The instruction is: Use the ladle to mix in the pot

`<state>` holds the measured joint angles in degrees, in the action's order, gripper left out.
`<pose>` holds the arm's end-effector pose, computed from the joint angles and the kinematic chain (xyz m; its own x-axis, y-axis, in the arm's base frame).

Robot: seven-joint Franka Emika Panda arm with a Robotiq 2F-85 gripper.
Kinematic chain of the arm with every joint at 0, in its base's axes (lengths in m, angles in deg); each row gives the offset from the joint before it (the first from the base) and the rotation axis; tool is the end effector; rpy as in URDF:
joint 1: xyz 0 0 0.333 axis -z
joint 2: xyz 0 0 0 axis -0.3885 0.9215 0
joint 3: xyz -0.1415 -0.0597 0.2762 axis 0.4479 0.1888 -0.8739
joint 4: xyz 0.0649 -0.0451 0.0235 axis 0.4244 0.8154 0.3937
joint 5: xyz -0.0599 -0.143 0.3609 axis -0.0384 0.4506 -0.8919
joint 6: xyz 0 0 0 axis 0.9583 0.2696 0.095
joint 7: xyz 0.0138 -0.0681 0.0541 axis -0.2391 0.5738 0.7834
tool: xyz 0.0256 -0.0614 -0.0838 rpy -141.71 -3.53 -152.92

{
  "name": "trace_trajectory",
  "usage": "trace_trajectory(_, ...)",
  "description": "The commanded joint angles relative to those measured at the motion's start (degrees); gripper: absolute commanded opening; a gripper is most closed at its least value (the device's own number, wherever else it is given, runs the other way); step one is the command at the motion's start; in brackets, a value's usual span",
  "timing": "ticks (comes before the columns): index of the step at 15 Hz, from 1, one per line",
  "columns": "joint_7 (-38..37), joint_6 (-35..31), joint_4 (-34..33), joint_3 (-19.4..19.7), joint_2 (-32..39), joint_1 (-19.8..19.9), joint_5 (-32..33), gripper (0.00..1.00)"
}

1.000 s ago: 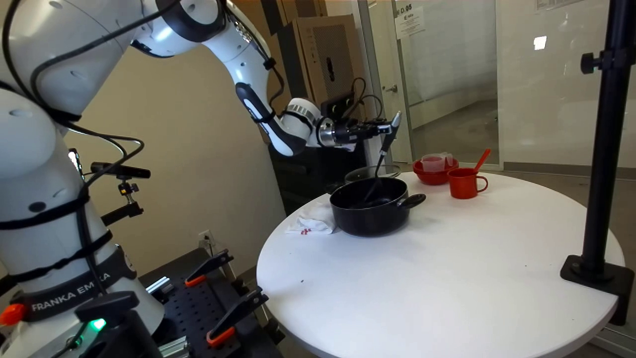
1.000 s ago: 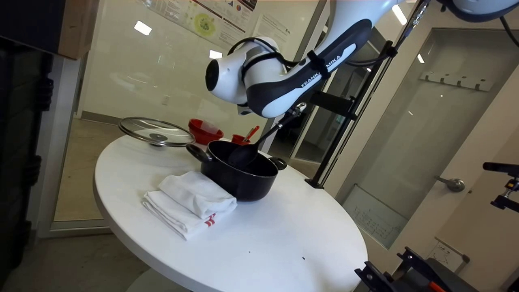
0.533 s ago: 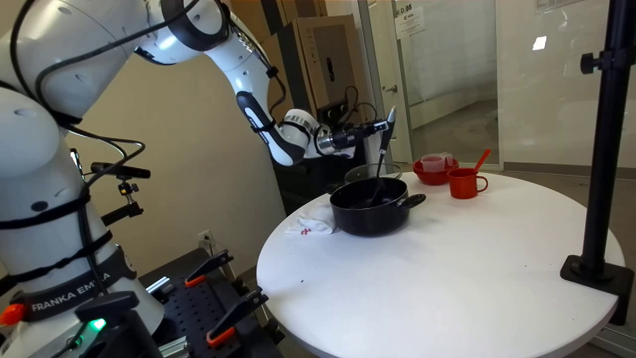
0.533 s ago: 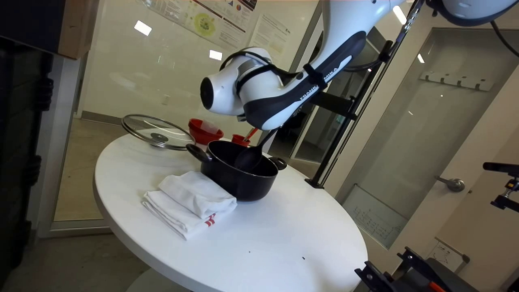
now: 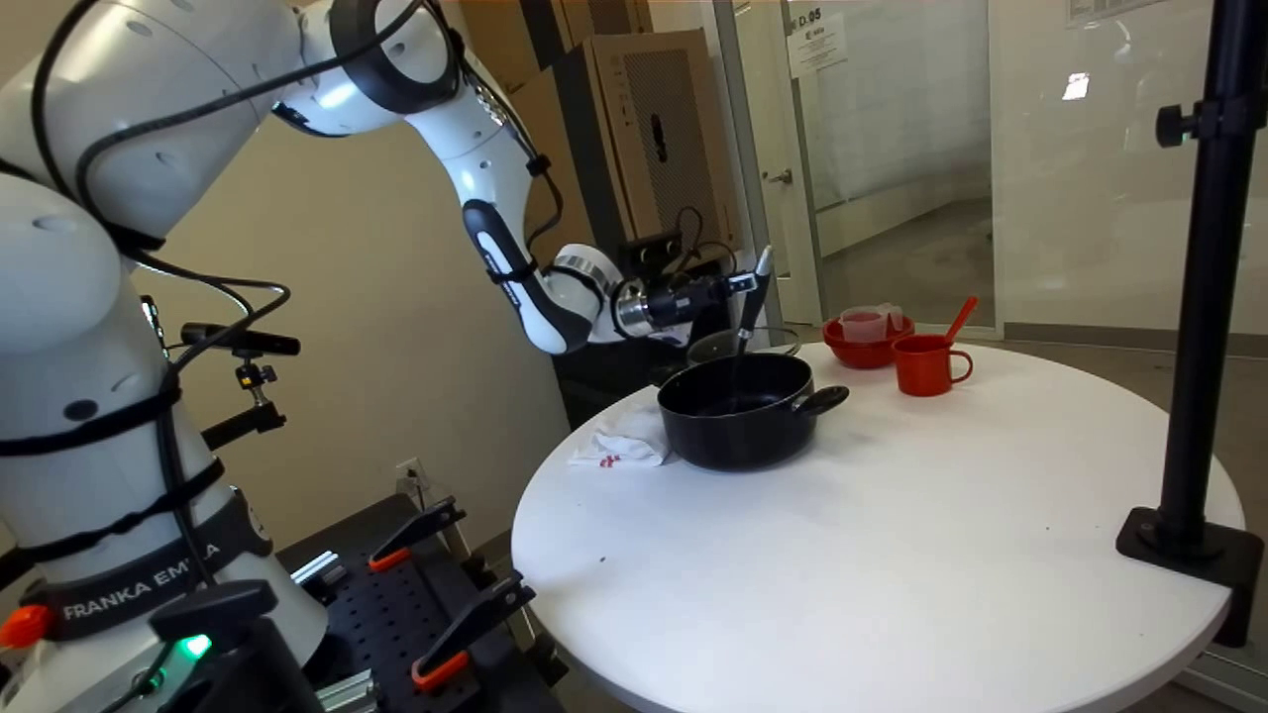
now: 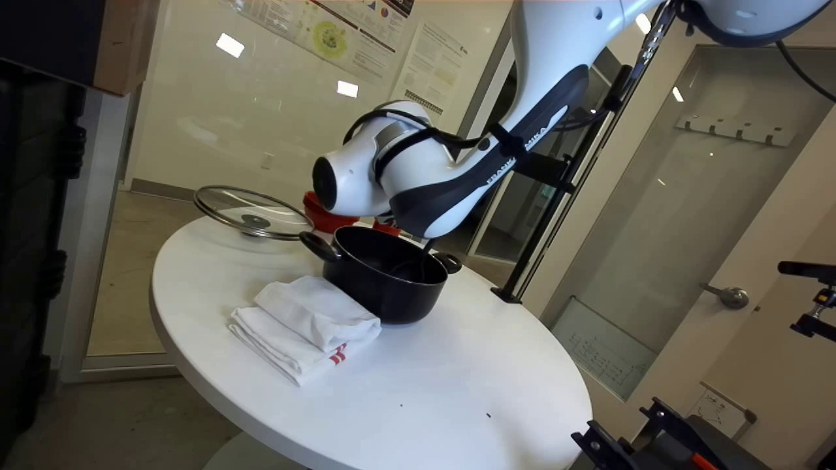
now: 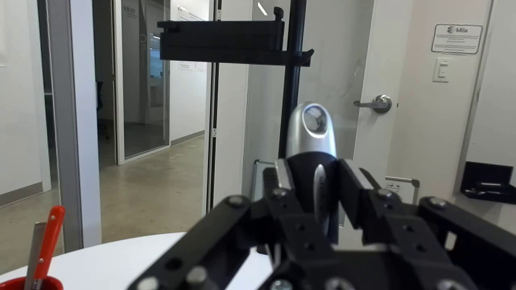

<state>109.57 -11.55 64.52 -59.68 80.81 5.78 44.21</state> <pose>0.6074 0.1109 0.1252 0.0118 -0.1561 -0.9877 0.9652 0.2600 -0.0295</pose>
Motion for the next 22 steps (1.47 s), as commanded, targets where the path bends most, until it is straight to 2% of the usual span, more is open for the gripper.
trace_trajectory(1,1.53,0.37,1.42,-1.5,-0.87,0.43,-0.23,0.08)
trace_trajectory(7,-0.29,-0.06,-1.02,-3.07,1.67,-0.33,-0.05,0.08)
trace_trajectory(11,-2.57,0.18,-4.71,-2.76,5.02,-0.76,0.43,0.08)
trace_trajectory(18,-4.39,0.69,-12.22,-0.18,10.09,-0.13,0.53,0.08)
trace_trajectory(22,-6.04,0.92,-15.36,2.42,11.58,1.74,0.42,0.08)
